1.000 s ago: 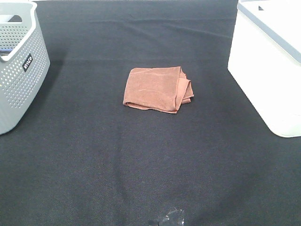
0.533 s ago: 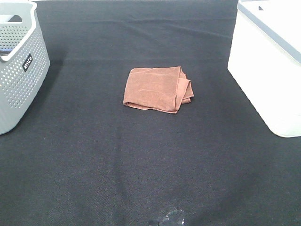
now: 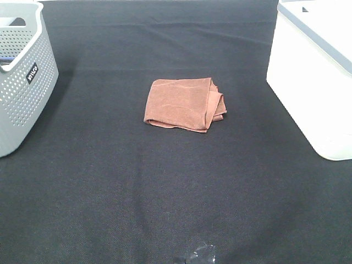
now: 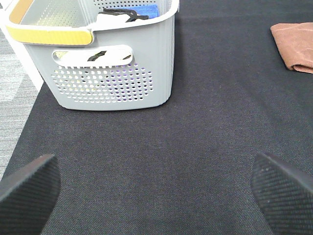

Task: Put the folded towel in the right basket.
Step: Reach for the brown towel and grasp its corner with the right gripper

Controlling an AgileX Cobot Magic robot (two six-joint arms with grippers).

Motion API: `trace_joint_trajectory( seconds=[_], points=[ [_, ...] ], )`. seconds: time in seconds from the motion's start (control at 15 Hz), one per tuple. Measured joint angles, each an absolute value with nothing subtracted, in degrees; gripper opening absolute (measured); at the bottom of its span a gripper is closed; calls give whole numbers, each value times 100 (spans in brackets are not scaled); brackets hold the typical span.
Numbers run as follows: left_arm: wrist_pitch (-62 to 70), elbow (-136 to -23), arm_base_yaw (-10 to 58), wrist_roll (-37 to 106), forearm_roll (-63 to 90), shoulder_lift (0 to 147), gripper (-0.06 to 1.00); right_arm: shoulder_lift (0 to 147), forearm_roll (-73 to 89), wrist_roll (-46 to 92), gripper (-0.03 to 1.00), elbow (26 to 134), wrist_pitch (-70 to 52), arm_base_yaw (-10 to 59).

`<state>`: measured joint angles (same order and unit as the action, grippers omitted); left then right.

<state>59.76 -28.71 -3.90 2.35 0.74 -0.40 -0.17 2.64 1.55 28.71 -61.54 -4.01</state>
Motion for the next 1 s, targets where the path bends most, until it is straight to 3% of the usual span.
trace_joint_trajectory(
  seconds=[1.0],
  points=[
    [5976,-2871,-390,235,74,-40,99,-11,275,155,97,2871,-6154,-401]
  ],
)
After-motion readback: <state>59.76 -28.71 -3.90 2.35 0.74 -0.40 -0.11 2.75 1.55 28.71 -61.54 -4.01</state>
